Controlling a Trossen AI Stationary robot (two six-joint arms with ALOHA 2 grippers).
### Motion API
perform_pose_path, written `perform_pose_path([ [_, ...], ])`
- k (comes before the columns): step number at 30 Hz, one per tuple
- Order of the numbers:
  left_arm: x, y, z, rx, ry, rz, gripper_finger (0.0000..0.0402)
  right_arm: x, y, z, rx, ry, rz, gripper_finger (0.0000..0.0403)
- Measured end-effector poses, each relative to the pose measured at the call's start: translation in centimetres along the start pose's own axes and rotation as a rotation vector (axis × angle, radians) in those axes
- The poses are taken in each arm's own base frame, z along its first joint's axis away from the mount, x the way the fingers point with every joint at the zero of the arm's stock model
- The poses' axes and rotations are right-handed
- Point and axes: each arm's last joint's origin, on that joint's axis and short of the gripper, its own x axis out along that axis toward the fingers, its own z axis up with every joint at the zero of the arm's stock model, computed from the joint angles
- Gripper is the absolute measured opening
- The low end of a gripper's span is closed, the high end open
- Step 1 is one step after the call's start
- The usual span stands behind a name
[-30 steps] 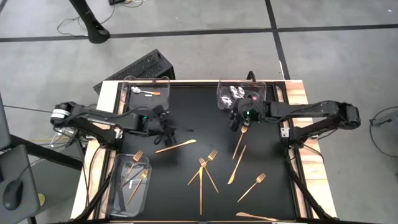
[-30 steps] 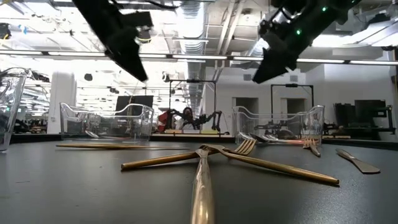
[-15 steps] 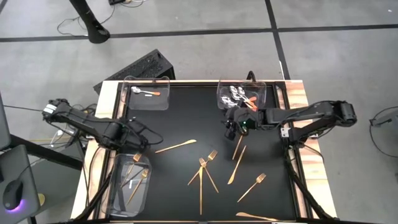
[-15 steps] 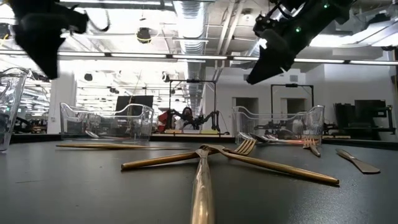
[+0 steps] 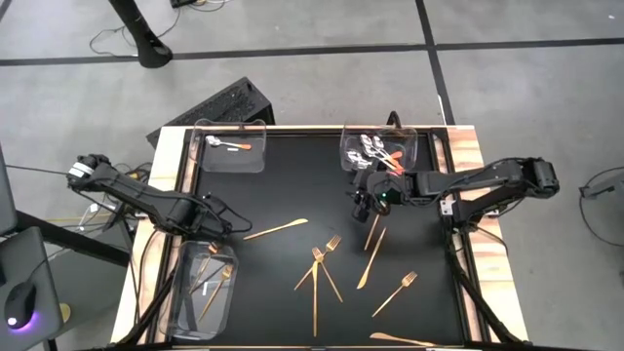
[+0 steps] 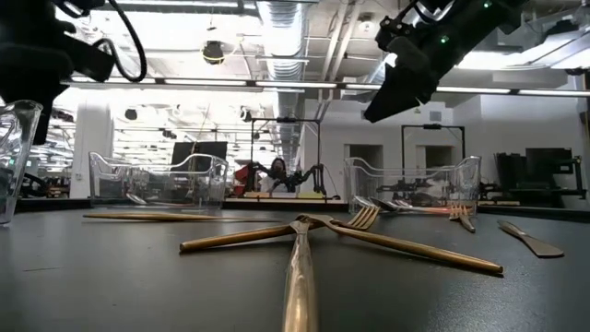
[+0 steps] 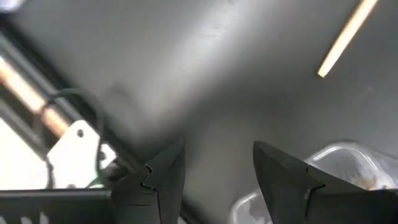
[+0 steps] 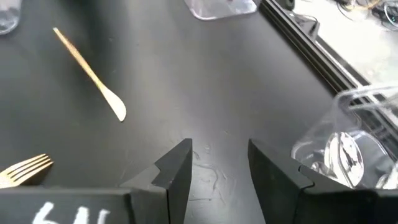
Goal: Sort silverware by color (type)
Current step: Adjust the gold fork in the bottom left transparent bin
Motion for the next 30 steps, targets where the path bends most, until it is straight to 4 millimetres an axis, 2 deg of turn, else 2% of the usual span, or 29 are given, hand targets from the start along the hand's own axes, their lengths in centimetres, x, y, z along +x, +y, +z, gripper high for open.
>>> perform_pose_path([
  [6, 0.0, -0.7, 0.0, 0.067, 0.045, -0.101, 0.0171, 0.0, -0.1, 0.1, -0.003, -0.011, -0.003, 0.0178],
  [13, -2.9, -1.4, 0.1, 0.185, -0.011, -0.227, 0.0171, 0.0, -0.1, 0.1, -0.008, -0.004, -0.004, 0.0178],
  [19, -5.2, -2.6, -1.1, 0.374, -0.106, -0.461, 0.0164, 0.0, -0.2, -0.2, -0.019, 0.023, -0.009, 0.0178],
  [26, -5.0, -0.9, -0.6, 0.236, -0.333, -0.255, 0.0141, 0.1, -0.3, 0.1, -0.004, -0.003, -0.01, 0.0178],
  [30, -4.3, -1.1, 0.1, 0.281, -0.298, -0.249, 0.0128, 0.1, -0.4, 0.2, 0.004, -0.015, -0.012, 0.0178],
])
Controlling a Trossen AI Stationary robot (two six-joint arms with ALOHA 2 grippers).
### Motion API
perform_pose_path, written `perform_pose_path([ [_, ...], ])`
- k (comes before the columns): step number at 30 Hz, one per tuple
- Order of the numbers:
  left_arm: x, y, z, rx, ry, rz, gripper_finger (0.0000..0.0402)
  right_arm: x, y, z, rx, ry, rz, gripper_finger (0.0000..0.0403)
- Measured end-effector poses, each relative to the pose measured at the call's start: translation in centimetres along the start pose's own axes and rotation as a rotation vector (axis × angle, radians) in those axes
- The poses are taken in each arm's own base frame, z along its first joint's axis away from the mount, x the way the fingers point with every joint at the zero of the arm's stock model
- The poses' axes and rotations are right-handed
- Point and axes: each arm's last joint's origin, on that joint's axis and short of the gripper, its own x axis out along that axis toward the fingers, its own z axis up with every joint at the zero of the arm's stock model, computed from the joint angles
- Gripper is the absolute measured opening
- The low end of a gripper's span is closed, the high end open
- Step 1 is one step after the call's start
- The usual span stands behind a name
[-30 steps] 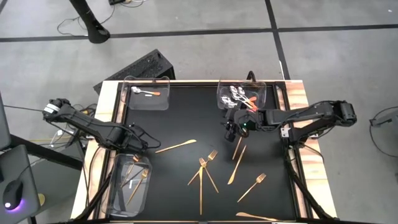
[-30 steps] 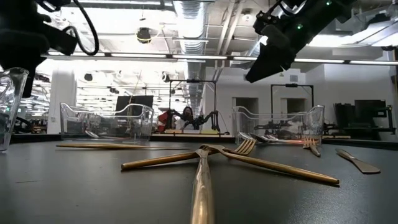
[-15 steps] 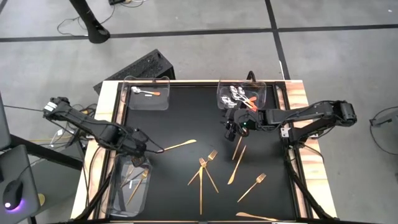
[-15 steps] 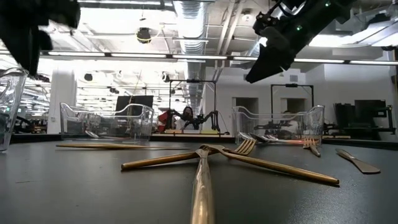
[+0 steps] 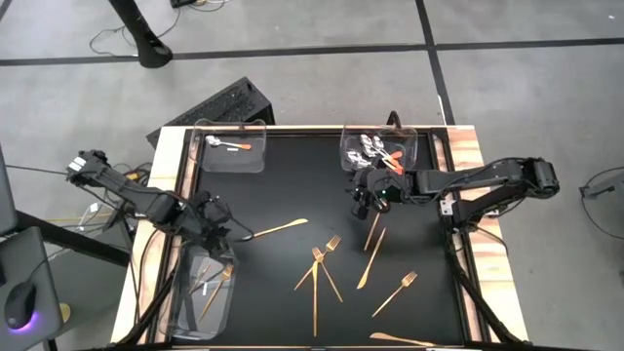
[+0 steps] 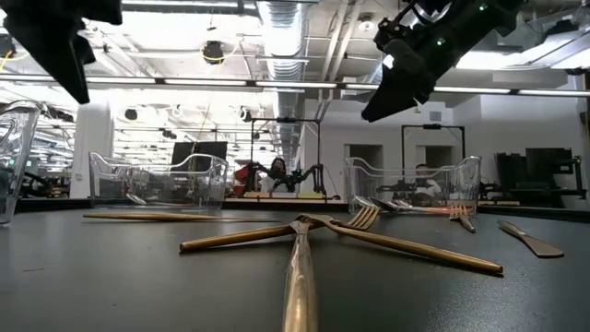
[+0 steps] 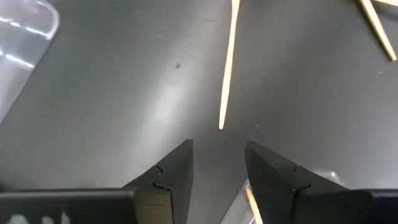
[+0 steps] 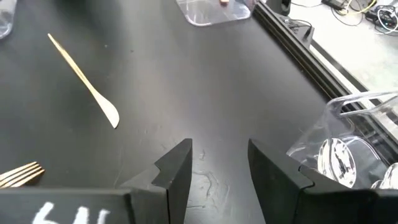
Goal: Sort silverware by color (type)
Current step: Adjust the gold fork in the bottom left transparent bin
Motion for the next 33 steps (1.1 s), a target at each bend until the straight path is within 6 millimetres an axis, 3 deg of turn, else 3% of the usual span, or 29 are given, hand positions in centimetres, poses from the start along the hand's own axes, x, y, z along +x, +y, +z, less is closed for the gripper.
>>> perform_pose_path([
  [11, 2.8, 1.1, 0.8, 0.016, 0.105, -0.082, 0.0086, 0.0, 0.0, 0.1, 0.001, -0.009, 0.003, 0.0178],
  [33, 3.8, 2.4, 1.6, 0.175, 0.21, -0.273, 0.0004, 0.0, 0.1, 0.1, -0.013, -0.013, 0.005, 0.0178],
])
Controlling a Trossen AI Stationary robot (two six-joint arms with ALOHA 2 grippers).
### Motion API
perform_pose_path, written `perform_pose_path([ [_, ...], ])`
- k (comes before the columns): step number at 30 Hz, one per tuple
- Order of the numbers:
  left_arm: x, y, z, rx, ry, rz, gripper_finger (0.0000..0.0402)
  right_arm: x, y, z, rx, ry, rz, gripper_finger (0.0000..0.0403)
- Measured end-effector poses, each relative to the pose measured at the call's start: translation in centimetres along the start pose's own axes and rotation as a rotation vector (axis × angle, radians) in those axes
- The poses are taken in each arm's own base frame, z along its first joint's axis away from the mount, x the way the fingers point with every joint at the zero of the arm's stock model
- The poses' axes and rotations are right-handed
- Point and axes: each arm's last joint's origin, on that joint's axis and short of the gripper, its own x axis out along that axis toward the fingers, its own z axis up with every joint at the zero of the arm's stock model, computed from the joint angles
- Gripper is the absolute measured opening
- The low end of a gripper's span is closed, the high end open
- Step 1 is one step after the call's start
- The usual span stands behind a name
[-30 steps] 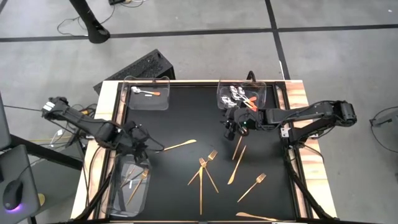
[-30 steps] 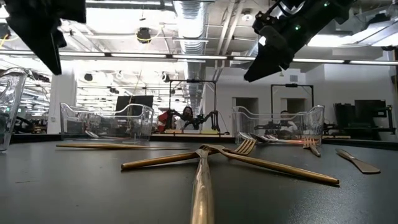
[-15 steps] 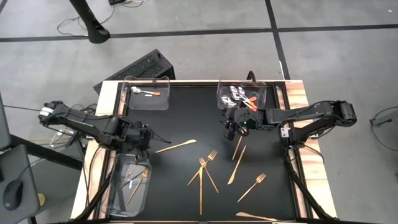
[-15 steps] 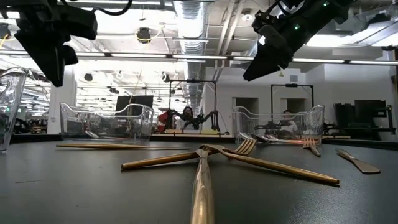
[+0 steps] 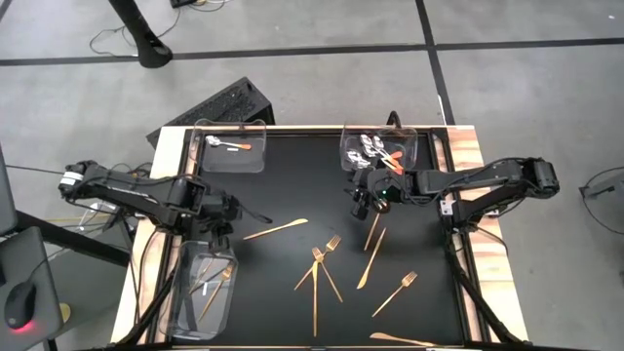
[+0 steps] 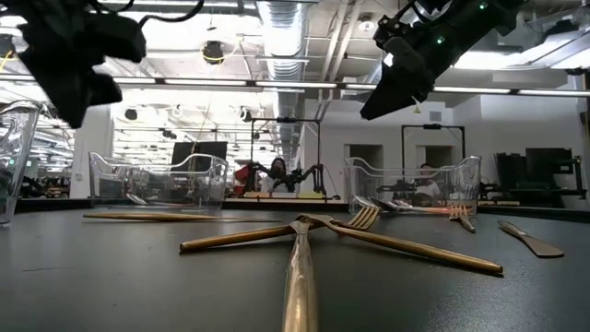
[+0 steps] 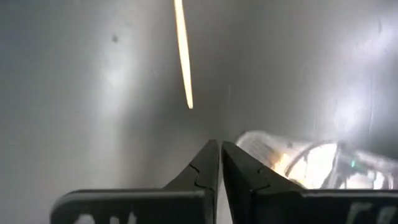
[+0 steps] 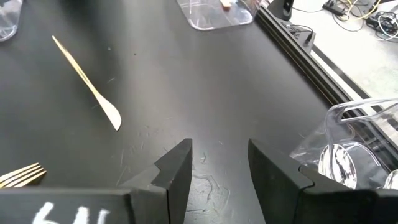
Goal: Sort silverware by color (type)
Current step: Adjust the gold fork in the bottom left transparent bin, then put the gold fork into the bottom left transparent bin
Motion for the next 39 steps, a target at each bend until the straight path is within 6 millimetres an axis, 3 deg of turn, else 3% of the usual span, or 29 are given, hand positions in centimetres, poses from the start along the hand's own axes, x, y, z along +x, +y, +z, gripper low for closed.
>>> perform_pose_path([
  [9, 2.1, 0.4, -1.3, 0.013, 0.087, -0.09, 0.0, 0.0, 0.0, 0.1, -0.001, -0.007, 0.002, 0.0178],
  [22, -1.6, -1.3, -0.2, 0.1, 0.005, -0.329, 0.0, 0.0, 0.0, 0.0, -0.007, -0.004, 0.001, 0.0178],
  [24, -2.1, -1.2, -0.1, 0.106, -0.033, -0.291, 0.0, 0.0, 0.0, 0.0, -0.008, -0.002, 0.0, 0.0178],
  [27, -2.5, -0.7, 0.4, 0.075, -0.172, -0.086, 0.0, 0.0, 0.0, 0.0, 0.01, 0.0, -0.001, 0.0178],
  [30, -2.7, -0.5, 1.6, -0.028, -0.358, 0.078, 0.0, 0.1, -0.5, -0.4, 0.173, 0.048, -0.02, 0.0178],
  [34, -1.7, -0.7, 3.7, -0.087, -0.457, 0.121, 0.0, -0.3, -0.9, -2.8, 0.365, 0.302, -0.036, 0.0178],
  [39, 0.5, -0.8, 7.3, -0.085, -0.598, 0.239, 0.0008, -1.1, -0.9, -5.3, 0.504, 0.534, -0.199, 0.0175],
])
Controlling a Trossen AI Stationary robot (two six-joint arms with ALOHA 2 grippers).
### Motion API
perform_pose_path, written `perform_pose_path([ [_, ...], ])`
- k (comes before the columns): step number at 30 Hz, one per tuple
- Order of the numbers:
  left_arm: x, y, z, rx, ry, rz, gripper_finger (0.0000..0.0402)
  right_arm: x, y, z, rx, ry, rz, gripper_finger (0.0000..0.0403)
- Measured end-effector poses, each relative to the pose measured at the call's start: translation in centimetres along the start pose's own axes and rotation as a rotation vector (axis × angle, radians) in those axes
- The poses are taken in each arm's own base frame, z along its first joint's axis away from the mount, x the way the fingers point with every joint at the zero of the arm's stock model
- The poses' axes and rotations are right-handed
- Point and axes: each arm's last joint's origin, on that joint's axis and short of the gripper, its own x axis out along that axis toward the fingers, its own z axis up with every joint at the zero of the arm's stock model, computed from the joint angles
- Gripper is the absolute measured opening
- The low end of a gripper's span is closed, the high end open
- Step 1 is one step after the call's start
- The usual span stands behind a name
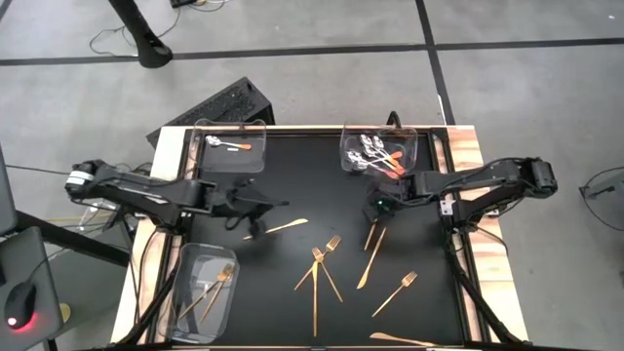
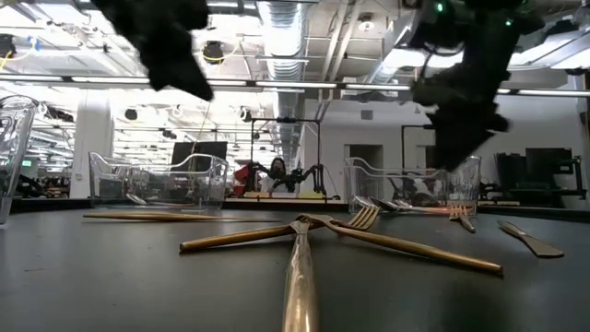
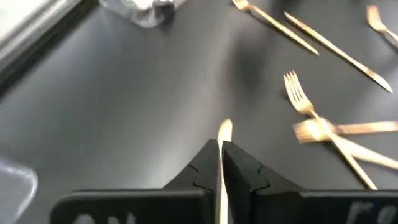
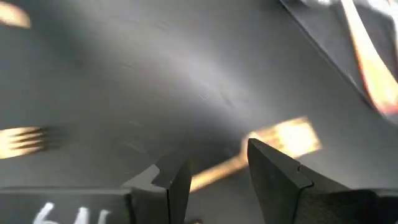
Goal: Sort silverware by color (type)
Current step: Put the gold fork into the bottom left transparent bin
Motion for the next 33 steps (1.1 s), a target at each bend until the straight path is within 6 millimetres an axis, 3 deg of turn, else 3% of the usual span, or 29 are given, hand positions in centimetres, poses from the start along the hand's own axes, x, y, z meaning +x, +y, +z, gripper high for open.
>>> perform_pose_path([
  [4, 3.4, -0.3, 0.7, -0.001, -0.036, 0.019, 0.0039, 0.4, 0.1, -0.4, 0.215, 0.02, -0.048, 0.0169],
  [8, 6.1, 0.1, 0.3, -0.002, 0.005, 0.063, 0.0085, 1.9, 0.6, -0.8, 0.244, 0.09, -0.081, 0.0168],
  [12, 7.6, 0.5, -0.3, 0.005, 0.049, 0.102, 0.0128, 4.1, 1.2, -1.1, 0.251, 0.131, -0.134, 0.0168],
  [20, 8.4, 0.6, -0.6, 0.018, 0.051, 0.182, 0.0164, 7.3, 1.6, -1.6, 0.256, 0.204, -0.209, 0.0166],
  [24, 8.4, 0.6, -0.3, 0.002, 0.018, 0.192, 0.0165, 7.7, 1.8, -1.6, 0.21, 0.201, -0.196, 0.0136],
  [30, 8.4, 0.1, 0.4, -0.021, -0.056, 0.144, 0.0165, 6.5, 2.1, -0.8, 0.105, 0.107, -0.095, 0.0029],
  [33, 8.3, -0.3, 1.2, -0.027, -0.129, 0.091, 0.0165, 5.0, 2.8, 0.3, 0.047, -0.023, 0.011, 0.0014],
])
